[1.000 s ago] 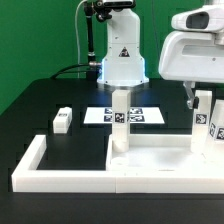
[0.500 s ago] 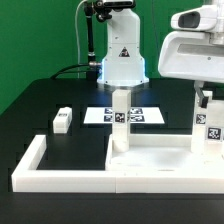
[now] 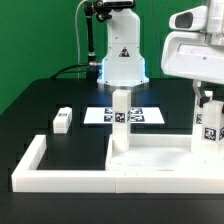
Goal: Assemble desk
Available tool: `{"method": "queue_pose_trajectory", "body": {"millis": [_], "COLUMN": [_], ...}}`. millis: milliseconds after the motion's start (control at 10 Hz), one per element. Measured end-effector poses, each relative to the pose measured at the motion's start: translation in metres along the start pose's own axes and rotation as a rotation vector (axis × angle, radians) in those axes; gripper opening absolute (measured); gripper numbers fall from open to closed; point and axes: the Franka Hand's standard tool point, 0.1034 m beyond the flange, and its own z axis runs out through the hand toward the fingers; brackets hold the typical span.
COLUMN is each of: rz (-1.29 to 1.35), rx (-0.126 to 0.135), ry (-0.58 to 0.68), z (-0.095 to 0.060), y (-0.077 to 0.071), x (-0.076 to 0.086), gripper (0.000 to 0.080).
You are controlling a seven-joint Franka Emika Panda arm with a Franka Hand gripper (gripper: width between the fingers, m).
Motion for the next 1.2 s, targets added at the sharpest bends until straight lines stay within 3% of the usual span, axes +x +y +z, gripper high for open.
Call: {"method": "queue_pose_trajectory", "body": {"millis": [200,400,800,900,1000,1100,1200], "rz": [0.301,0.592,0.643,0.627,0.599,0.363,0.222], "rx": [0.023,0.069,0.075,0.075,0.079,0.12,0.128], "ry": [-0.04,-0.073,-0.078,-0.077,-0.074,-0.038,-0.024], "z": [0.0002,0.0007,0.0007,0.001,0.0011,0.0019,0.0059], "y": [-0.003,-0.0076,-0.006,-0.0059,-0.0059,-0.0074,-0.0066], "x": [-0.0025,-0.0051,-0.0053,-0.0053,-0.0046,0.0009,-0.003], "gripper": [0.0291,0.0291,0.0299,0.0513,0.0513,0.0609,0.064]}}
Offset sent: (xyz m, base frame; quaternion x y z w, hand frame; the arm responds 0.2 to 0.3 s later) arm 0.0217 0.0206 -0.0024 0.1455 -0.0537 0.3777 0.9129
